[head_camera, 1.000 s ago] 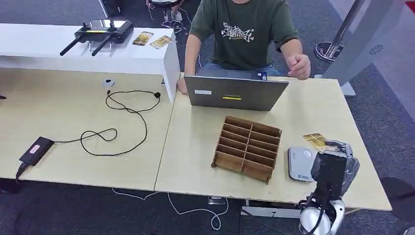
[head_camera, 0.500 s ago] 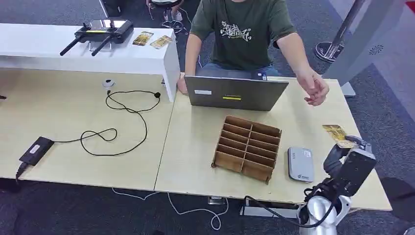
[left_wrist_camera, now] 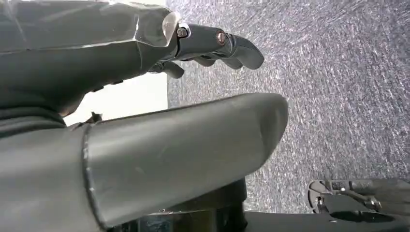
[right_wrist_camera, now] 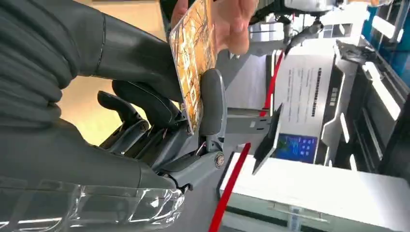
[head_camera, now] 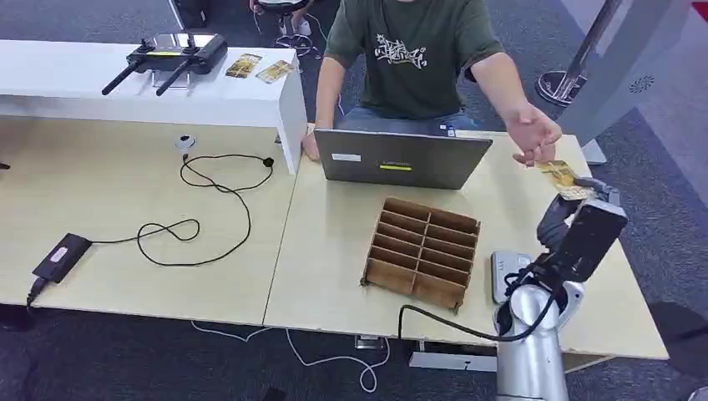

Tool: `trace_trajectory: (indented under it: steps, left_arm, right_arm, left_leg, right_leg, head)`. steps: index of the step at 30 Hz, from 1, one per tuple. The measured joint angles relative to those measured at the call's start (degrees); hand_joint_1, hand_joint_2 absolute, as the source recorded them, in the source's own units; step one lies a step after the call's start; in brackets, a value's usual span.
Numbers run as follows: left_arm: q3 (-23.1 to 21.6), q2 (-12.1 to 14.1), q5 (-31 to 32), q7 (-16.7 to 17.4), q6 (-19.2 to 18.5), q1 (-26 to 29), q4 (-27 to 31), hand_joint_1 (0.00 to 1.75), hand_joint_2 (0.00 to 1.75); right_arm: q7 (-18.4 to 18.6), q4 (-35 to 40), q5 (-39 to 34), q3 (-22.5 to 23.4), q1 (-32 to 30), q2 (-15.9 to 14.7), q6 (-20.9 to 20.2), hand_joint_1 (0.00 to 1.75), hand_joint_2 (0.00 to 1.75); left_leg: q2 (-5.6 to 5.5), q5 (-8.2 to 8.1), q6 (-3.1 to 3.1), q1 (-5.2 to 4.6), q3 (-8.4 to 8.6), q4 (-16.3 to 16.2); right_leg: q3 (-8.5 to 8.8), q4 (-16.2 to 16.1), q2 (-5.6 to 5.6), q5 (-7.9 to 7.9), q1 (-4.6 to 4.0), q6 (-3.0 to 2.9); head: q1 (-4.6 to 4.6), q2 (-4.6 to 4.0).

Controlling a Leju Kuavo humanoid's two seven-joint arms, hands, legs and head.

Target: Pass the card to the sensor for recognition and then transmit it.

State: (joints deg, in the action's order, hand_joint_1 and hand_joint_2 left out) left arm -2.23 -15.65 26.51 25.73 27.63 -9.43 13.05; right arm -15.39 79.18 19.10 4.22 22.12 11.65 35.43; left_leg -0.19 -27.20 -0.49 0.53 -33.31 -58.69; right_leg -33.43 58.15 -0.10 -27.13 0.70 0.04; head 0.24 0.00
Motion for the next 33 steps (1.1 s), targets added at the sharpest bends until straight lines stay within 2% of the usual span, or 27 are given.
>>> trace_trajectory:
  steps: [13, 22, 33]
  left_arm:
    - [-2.36, -0.09, 3.58, 1.01, 0.0, -0.88, 0.0, 0.0, 0.0]
    - [-3.78, -0.35, 5.77, 1.49, 0.0, -1.03, 0.0, 0.0, 0.0]
    - [-3.89, -0.37, 6.21, 1.57, 0.0, -1.04, 0.0, 0.0, 0.0]
  right_arm:
    - [8.27, -14.58, 12.1, -7.96, 15.11, 0.55, -0.83, 1.75, 1.75]
    - [14.36, -26.0, 21.03, -11.3, 23.85, 1.18, -1.81, 1.75, 1.75]
    - [16.46, -36.78, 24.31, -11.87, 31.35, 1.97, -2.45, 1.75, 1.75]
  left_leg:
    - [0.0, 0.05, -0.03, 0.01, 0.0, 0.0]
    - [-0.01, 0.05, -0.03, 0.01, 0.0, 0.0]
    - [-0.03, 0.06, -0.04, 0.01, 0.0, -0.01]
  right_leg:
    - [-0.01, 0.04, -0.01, 0.01, 0.0, -0.01]
    - [-0.01, 0.04, -0.02, 0.01, 0.0, 0.0]
    - [-0.01, 0.05, -0.03, 0.03, -0.01, -0.01]
  head:
    - [0.02, 0.0]
    - [0.02, 0.0]
    - [0.02, 0.0]
